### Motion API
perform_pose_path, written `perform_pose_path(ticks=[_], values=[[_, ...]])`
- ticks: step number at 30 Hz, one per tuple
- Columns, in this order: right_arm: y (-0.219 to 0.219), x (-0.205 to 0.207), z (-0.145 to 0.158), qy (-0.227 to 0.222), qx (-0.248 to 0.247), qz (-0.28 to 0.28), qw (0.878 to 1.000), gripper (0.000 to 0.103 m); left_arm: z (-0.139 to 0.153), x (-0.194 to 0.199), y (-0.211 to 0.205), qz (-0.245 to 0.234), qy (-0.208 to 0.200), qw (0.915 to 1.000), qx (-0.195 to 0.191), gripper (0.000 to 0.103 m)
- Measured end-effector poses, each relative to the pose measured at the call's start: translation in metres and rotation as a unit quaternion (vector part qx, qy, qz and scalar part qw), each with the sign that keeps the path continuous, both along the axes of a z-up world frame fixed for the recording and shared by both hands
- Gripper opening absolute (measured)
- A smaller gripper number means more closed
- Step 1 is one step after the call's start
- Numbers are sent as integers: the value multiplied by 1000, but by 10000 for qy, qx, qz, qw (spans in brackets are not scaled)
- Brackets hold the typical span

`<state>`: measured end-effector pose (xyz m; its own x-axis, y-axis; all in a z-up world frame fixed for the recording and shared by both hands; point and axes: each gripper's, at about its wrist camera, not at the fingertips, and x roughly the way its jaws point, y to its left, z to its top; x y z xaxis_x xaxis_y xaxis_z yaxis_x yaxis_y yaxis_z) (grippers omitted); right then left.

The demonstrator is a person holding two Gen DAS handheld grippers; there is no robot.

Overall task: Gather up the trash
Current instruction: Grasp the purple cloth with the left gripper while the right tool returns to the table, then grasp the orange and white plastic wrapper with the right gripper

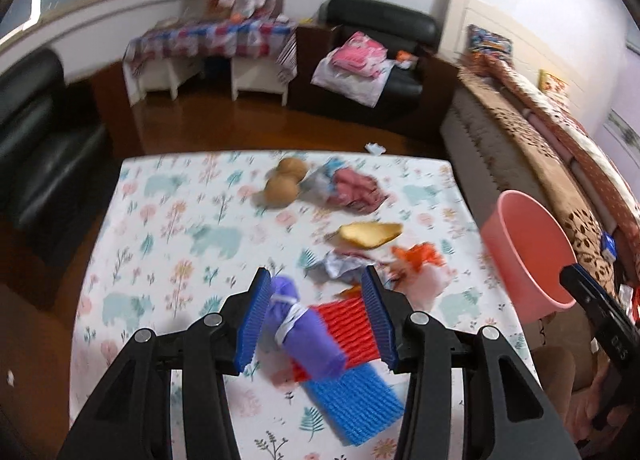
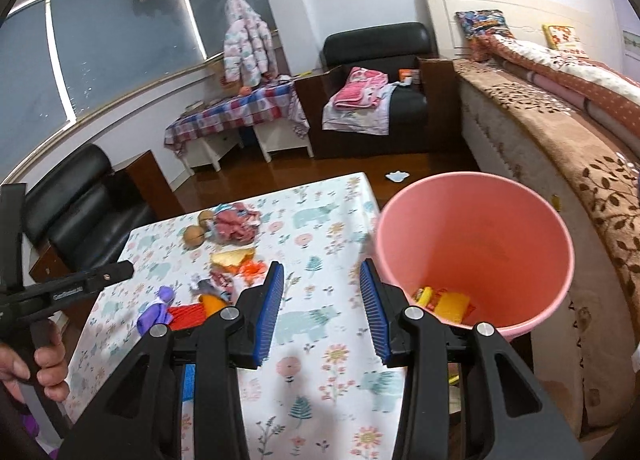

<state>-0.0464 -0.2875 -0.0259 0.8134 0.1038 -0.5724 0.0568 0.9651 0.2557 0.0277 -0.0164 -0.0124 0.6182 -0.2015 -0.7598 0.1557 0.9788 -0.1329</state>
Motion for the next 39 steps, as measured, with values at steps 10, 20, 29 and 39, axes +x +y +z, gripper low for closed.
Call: perform_pose_path(ticks=[10, 20, 29, 39], values=[[29, 2, -10, 142, 39, 665, 9977, 40, -39, 6, -11, -33, 642, 9976, 246, 46], [48, 16, -18, 367, 254, 1055, 9934, 40, -50, -3, 19, 40, 616, 9980, 126, 9], [84, 26, -29, 627, 535, 1930, 9777, 40, -47, -5, 55, 411, 460, 9980, -167, 9], [78, 43, -29, 760, -38, 1625, 9838, 40, -50, -3, 76, 509, 433, 9969, -414, 9]])
